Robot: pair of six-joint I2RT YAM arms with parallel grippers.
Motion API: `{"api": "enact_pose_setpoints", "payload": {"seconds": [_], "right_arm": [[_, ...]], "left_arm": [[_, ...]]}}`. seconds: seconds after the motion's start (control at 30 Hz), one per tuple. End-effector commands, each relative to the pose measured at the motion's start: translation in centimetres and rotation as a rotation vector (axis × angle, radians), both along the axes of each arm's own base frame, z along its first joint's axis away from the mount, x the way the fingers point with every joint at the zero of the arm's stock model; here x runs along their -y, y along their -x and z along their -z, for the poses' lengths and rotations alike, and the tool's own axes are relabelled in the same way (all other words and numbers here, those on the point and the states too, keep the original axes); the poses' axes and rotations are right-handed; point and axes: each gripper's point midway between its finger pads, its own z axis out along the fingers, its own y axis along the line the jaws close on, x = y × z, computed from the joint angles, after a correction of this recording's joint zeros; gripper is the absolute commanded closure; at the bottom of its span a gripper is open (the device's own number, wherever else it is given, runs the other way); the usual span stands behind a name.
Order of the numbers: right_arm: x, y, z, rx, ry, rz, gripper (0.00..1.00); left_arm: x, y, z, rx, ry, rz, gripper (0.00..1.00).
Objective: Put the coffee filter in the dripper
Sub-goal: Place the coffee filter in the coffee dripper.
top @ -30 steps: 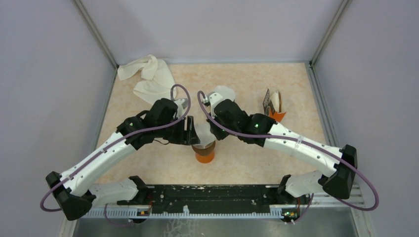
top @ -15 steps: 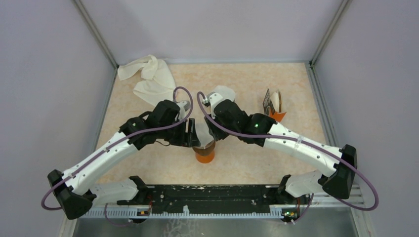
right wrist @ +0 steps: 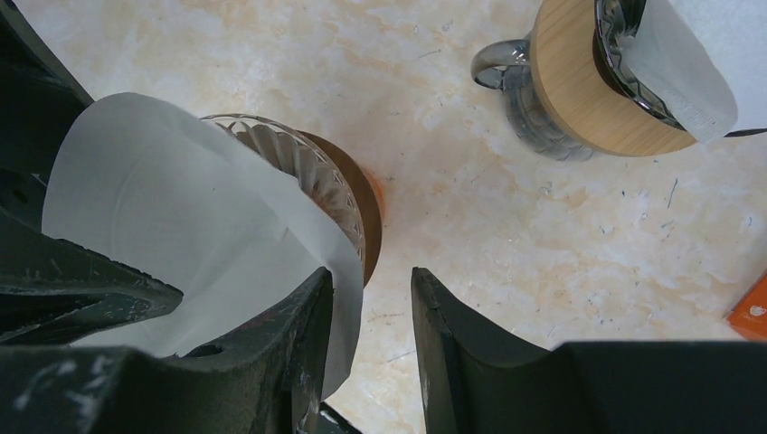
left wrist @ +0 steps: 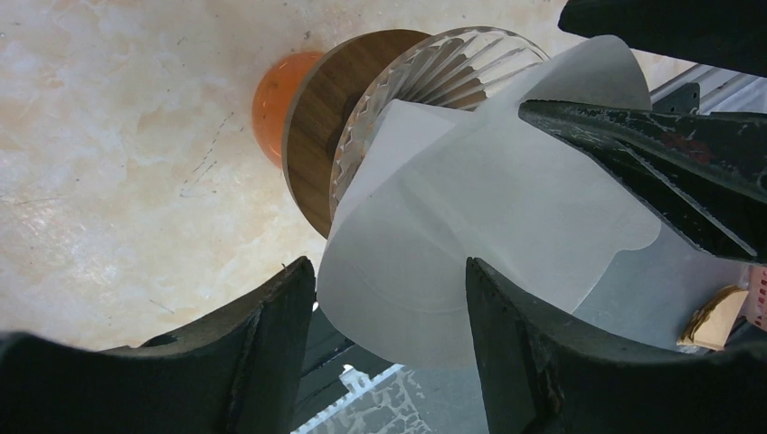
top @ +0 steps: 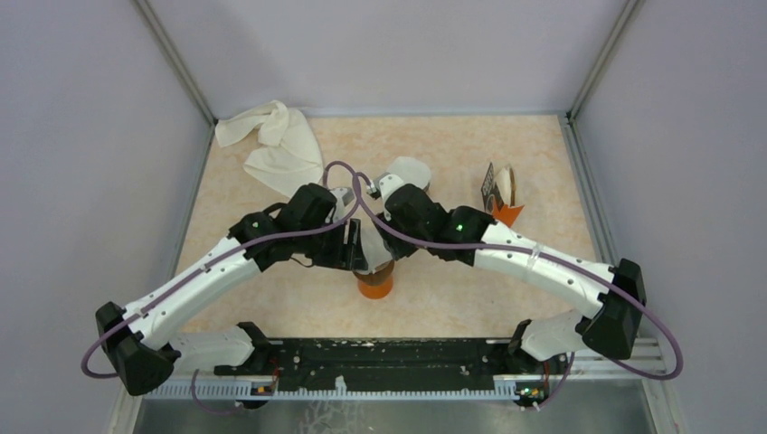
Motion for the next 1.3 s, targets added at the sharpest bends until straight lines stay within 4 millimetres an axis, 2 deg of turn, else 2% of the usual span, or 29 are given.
{"api": "enact_pose_setpoints", "payload": {"seconds": [0.0, 0.53, 0.9, 1.27], "right_arm": [[-0.7, -1.0, -0.4, 0.023, -0.026, 0.006, 0.62], [-0.5, -1.4, 1.1, -0.005, -0.001, 0.018, 0.62], [-1.0, -1.1, -3.0, 0.037, -0.113, -0.005, 0.61], [-1.2, -1.1, -4.2, 0.042, -0.142, -0.018, 0.57]], "left_arm": [[0.0, -0.2, 0.7, 0.012, -0.025, 0.014, 0.32], [-0.6, -0.7, 1.9, 0.026, -0.055, -0.02, 0.31], [0.1, -1.4, 0.1, 0.096, 0.033, -0.038, 0.29], [0.1, -1.9, -1.4, 0.146, 0.081, -0.066, 0.25]]}}
